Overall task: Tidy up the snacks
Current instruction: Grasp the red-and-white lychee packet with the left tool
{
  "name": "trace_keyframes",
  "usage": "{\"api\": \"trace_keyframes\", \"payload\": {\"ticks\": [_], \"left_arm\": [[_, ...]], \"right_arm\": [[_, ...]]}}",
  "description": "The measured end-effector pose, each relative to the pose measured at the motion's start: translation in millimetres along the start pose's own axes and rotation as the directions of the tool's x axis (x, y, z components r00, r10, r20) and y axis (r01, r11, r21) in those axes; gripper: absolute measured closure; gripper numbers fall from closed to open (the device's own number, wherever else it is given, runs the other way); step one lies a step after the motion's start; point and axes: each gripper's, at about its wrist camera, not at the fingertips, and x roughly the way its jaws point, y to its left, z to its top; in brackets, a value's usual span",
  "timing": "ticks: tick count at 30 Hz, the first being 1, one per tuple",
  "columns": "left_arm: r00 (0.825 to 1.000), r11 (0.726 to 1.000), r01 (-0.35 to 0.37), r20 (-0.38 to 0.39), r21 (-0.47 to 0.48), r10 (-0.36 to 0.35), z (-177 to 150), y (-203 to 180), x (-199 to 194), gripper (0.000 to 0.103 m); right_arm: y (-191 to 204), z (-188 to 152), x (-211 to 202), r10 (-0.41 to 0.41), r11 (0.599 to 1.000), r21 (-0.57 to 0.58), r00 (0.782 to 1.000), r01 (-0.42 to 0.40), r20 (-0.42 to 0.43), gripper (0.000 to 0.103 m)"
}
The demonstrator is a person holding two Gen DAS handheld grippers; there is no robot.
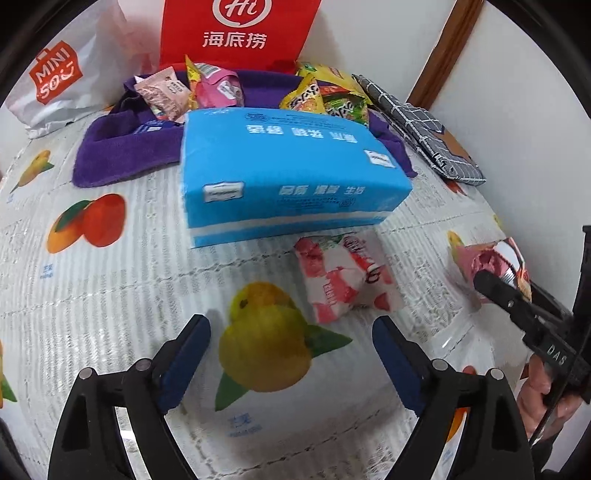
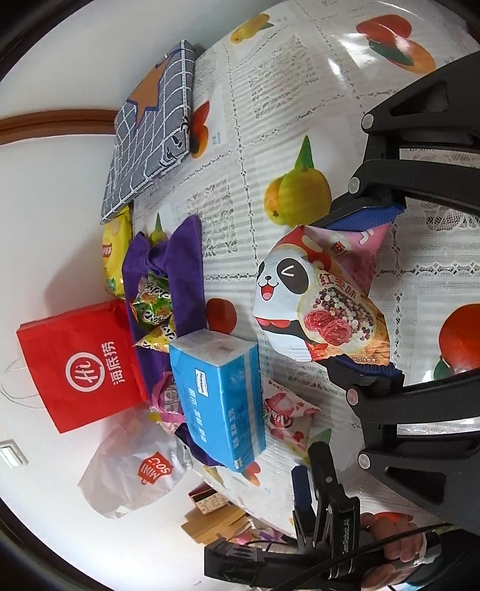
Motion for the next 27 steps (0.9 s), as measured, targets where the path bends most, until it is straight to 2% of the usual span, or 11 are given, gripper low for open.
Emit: {"api": "trace_keyframes", "payload": {"ticks": [5,12,17,20,23,27], "left_arm": [[1.000,0.999,0.029,0.005,-0.016,-0.029,11.4,-5.5,8.8,0.014],[1.000,1.000,0.001,0.003,0.012,-0.001,26.2,-28.2,24.1,0.015],[0.998,0.997,-0.067,0.017,0.039,0.067,29.1,-43.6,31.1,0.016],[0.990,0.987,-0.140,0.039,0.083,0.137,27.0,-54.0,36.1,0.017],[0.976,0.968,-0.216,0.065,0.128,0.210,23.0,-62.0,39.6,0.022],[0.971,0.966,-0.231,0.096,0.112,0.221,24.3,-61.2,37.4,0.037]], "right_arm": [[-4.1,0.4,-3.2,-0.001,1.000,0.003,1.000,0.001,0.010,0.047],[-7.3,-0.6,-2.5,-0.022,1.000,-0.017,1.000,0.022,0.005,0.047],[-6.7,-2.2,1.6,-0.027,0.999,-0.039,1.000,0.027,-0.005,0.047],[-6.3,-1.6,1.1,-0.030,0.999,-0.042,1.000,0.031,0.002,0.047],[-6.9,-0.9,0.5,-0.019,0.999,-0.037,1.000,0.020,0.005,0.047],[-7.2,-1.0,1.4,-0.029,0.999,-0.042,1.000,0.029,0.006,0.047]]}}
